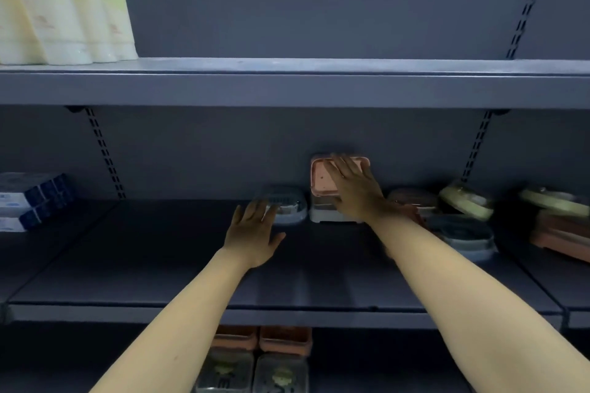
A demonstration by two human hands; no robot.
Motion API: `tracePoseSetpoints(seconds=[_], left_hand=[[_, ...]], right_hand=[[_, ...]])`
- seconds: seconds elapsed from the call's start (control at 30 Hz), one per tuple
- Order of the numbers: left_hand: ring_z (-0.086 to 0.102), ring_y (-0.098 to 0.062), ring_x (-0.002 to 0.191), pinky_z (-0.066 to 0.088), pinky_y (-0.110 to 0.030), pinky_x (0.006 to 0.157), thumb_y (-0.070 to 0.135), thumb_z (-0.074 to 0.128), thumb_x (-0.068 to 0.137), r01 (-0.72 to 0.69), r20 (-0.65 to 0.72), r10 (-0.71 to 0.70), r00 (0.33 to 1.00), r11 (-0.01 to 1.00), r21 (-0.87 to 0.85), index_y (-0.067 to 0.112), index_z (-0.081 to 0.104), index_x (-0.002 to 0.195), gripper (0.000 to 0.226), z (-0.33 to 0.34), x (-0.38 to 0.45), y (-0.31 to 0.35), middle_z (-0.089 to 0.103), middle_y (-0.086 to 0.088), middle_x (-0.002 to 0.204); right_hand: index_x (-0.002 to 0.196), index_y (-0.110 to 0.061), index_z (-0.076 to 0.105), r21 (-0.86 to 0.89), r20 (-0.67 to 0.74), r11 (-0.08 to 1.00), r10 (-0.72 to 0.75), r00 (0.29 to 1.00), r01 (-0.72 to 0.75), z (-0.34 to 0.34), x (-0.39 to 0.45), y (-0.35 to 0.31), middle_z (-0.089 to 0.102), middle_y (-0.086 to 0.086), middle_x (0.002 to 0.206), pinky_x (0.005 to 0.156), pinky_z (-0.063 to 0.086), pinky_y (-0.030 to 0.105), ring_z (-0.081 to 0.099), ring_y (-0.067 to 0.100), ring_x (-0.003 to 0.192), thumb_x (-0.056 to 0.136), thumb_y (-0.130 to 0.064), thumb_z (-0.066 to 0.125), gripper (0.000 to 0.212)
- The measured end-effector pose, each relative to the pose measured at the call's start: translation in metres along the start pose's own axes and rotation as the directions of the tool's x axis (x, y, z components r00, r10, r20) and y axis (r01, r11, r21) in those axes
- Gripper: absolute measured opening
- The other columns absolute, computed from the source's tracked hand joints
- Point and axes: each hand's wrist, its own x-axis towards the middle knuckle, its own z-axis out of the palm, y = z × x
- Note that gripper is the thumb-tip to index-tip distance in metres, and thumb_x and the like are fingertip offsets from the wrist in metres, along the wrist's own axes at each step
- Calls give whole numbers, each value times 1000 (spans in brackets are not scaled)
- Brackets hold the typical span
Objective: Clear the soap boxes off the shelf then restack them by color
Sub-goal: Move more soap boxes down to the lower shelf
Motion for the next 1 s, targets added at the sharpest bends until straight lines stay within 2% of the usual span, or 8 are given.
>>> tracePoseSetpoints(seconds=[0.1, 0.3, 0.43, 0.6, 0.7, 0.77, 0.9, 1.0], left_hand=[[-8, -21, 145, -1, -42, 118, 52, 27, 98, -6, 9, 6, 1000, 1000, 13, 18, 1, 151, 68, 2, 8, -11, -5, -4, 158], [-7, -20, 145, -1, -41, 119, 50, 29, 98, -40, -9, 41, 999, 998, 53, 15, 2, 151, 69, 6, 15, -24, -2, -3, 158], [-8, -20, 145, -2, -42, 118, 50, 28, 98, -54, 25, 53, 998, 997, 46, 15, 3, 151, 68, 13, 22, -23, -5, -4, 158], [-4, -21, 145, 0, -41, 118, 50, 31, 97, -72, -28, 73, 997, 997, 38, 16, 7, 150, 68, 22, 35, -19, 0, -5, 158], [-5, -22, 145, 1, -42, 118, 50, 31, 97, -76, -48, 78, 996, 996, 42, 15, 7, 150, 69, 25, 41, -15, 0, -6, 158], [-6, -23, 145, 0, -42, 118, 50, 31, 97, -85, -53, 87, 995, 996, 38, 14, 7, 151, 69, 26, 43, -12, 0, -6, 158], [-5, -23, 145, 0, -42, 118, 49, 31, 98, -98, -37, 98, 994, 995, 14, 14, 7, 151, 68, 27, 46, -9, -2, -7, 159], [-4, -23, 145, 0, -42, 118, 50, 32, 97, -97, -40, 97, 995, 995, -3, 14, 7, 151, 69, 30, 47, -8, 0, -6, 159]], right_hand=[[150, -15, -7, 4, 21, 997, 74, 997, -74, 1, 20, 1, -9, 5, 159, 116, 7, 49, -6, 21, 146, 91, -35, 56, 89], [150, -11, -8, 43, 2, 984, 170, 985, -170, 18, 31, 10, -5, 8, 159, 116, 2, 45, -4, 24, 146, 88, -32, 58, 93], [149, -11, 14, 69, -163, 977, 211, 964, -202, 27, 23, 9, 24, 11, 150, 115, 13, 43, 20, 28, 139, 86, -20, 57, 77], [143, -3, 32, -50, -310, 979, 171, 935, -196, 27, 16, 6, 43, 21, 132, 102, 31, 46, 42, 38, 119, 78, -3, 60, 71], [125, -4, 54, -59, -380, 983, 138, 915, -173, 30, 12, 8, 54, 20, 117, 90, 45, 45, 54, 37, 104, 60, -1, 76, 68], [111, -4, 61, -11, -408, 989, 128, 904, -145, 32, 10, 8, 59, 18, 113, 88, 48, 45, 59, 37, 102, 53, 0, 80, 62], [115, -2, 57, 37, -397, 997, 71, 915, -61, 37, 5, 7, 56, 20, 126, 99, 42, 55, 52, 37, 118, 64, -6, 78, 55], [126, -5, 54, -9, -404, 997, 72, 912, -83, 35, -2, 6, 56, 15, 125, 91, 47, 46, 42, 29, 114, 70, -21, 76, 62]])
